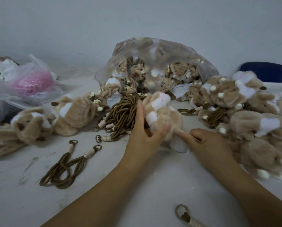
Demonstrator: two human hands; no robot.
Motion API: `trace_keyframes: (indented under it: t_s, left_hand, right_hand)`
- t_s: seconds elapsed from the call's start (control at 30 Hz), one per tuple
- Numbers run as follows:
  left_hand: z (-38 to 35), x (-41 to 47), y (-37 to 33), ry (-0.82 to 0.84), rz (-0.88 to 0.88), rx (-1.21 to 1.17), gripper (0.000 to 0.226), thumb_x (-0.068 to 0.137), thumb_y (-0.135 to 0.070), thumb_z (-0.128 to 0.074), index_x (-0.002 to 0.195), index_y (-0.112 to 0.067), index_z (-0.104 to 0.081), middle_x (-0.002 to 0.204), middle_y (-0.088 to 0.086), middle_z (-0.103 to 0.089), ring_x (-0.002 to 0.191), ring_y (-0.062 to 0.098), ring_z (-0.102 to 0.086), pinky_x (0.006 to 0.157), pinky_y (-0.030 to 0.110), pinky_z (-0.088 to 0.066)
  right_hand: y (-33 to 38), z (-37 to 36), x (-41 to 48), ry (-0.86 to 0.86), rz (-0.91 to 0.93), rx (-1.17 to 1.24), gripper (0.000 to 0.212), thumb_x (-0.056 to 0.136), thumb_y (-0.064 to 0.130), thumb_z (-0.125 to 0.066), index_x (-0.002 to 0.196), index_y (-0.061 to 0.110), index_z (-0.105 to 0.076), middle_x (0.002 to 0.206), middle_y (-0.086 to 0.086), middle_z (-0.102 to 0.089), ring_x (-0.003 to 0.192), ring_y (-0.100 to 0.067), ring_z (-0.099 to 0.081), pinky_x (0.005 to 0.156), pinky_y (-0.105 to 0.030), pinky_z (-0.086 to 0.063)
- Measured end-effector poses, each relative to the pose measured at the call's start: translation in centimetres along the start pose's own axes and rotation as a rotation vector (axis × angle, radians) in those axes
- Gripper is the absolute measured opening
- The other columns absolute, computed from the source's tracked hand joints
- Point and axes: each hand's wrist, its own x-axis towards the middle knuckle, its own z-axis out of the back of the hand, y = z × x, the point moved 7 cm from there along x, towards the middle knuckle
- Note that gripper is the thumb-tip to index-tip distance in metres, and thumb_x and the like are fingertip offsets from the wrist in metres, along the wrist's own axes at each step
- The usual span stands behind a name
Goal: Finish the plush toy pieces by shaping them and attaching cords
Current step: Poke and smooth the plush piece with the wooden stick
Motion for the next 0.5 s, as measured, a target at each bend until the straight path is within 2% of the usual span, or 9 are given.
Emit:
trace_keyframes:
  t_s: [0.03,0.1,0.17,0.23,0.27,0.37,0.43,0.5]
  left_hand:
    - [-0.1,-0.1,-0.1,0.021,-0.027,0.078,0.081,0.086,-0.049,-0.069,0.143,-0.063,-0.014,0.127,-0.053,-0.031,0.11,-0.034,-0.038,0.086,-0.001,-0.038]
    - [0.2,-0.3,-0.3,0.025,-0.039,0.144,0.068,0.093,-0.037,-0.066,0.133,-0.07,-0.022,0.116,-0.059,-0.038,0.105,-0.034,-0.04,0.081,-0.004,-0.037]
    - [0.6,-0.3,0.0,0.0,-0.027,0.114,0.057,0.097,-0.029,-0.061,0.13,-0.066,-0.034,0.119,-0.047,-0.052,0.104,-0.024,-0.052,0.079,0.001,-0.044]
    - [0.8,-0.3,0.1,-0.021,-0.037,0.078,0.049,0.099,-0.026,-0.058,0.134,-0.056,-0.04,0.133,-0.028,-0.053,0.116,-0.013,-0.053,0.089,0.01,-0.048]
    - [0.8,-0.3,0.0,-0.028,-0.052,0.06,0.047,0.1,-0.024,-0.056,0.135,-0.052,-0.041,0.135,-0.026,-0.052,0.119,-0.012,-0.052,0.092,0.013,-0.049]
    - [0.9,-0.3,-0.4,-0.053,-0.089,0.002,0.046,0.101,-0.019,-0.054,0.133,-0.051,-0.043,0.132,-0.035,-0.048,0.122,-0.012,-0.05,0.092,0.013,-0.048]
    - [1.1,-0.3,-0.6,-0.076,-0.114,-0.009,0.047,0.102,-0.019,-0.053,0.13,-0.056,-0.044,0.131,-0.039,-0.049,0.125,-0.009,-0.05,0.095,0.015,-0.047]
    - [1.2,-0.4,-0.9,-0.088,-0.149,0.012,0.043,0.101,-0.022,-0.052,0.128,-0.055,-0.047,0.13,-0.039,-0.051,0.125,-0.006,-0.051,0.096,0.018,-0.048]
  right_hand:
    - [0.3,0.1,-0.1,-0.017,0.016,-0.034,0.065,0.074,0.079,-0.03,0.049,0.019,-0.039,0.05,0.002,-0.043,0.046,-0.008,-0.042,0.046,-0.029,-0.027]
    - [0.8,0.0,-0.1,-0.028,0.038,-0.085,0.063,0.074,0.079,-0.028,0.049,0.022,-0.036,0.051,0.003,-0.041,0.048,-0.004,-0.043,0.046,-0.025,-0.022]
    - [0.8,-0.2,-0.2,-0.017,0.04,-0.089,0.063,0.074,0.077,-0.03,0.05,0.019,-0.035,0.051,0.002,-0.04,0.049,-0.007,-0.044,0.045,-0.022,-0.022]
    - [0.5,-0.3,-0.2,-0.013,0.021,-0.042,0.062,0.075,0.074,-0.036,0.049,0.018,-0.034,0.049,0.002,-0.038,0.051,-0.009,-0.044,0.048,-0.023,-0.03]
    - [0.4,-0.3,-0.2,-0.012,0.013,-0.018,0.061,0.077,0.072,-0.04,0.049,0.018,-0.033,0.049,0.002,-0.037,0.052,-0.01,-0.043,0.05,-0.024,-0.032]
    - [0.2,-0.4,-0.3,-0.009,-0.001,0.031,0.062,0.079,0.069,-0.045,0.051,0.017,-0.03,0.049,0.004,-0.038,0.047,-0.012,-0.037,0.047,-0.025,-0.027]
    - [0.2,-0.3,-0.3,-0.015,-0.018,0.066,0.065,0.076,0.074,-0.041,0.055,0.014,-0.03,0.049,0.003,-0.034,0.046,-0.011,-0.033,0.048,-0.034,-0.03]
    - [0.2,-0.2,-0.3,-0.025,-0.017,0.112,0.062,0.076,0.074,-0.043,0.058,0.015,-0.032,0.049,0.003,-0.033,0.046,-0.01,-0.033,0.048,-0.034,-0.03]
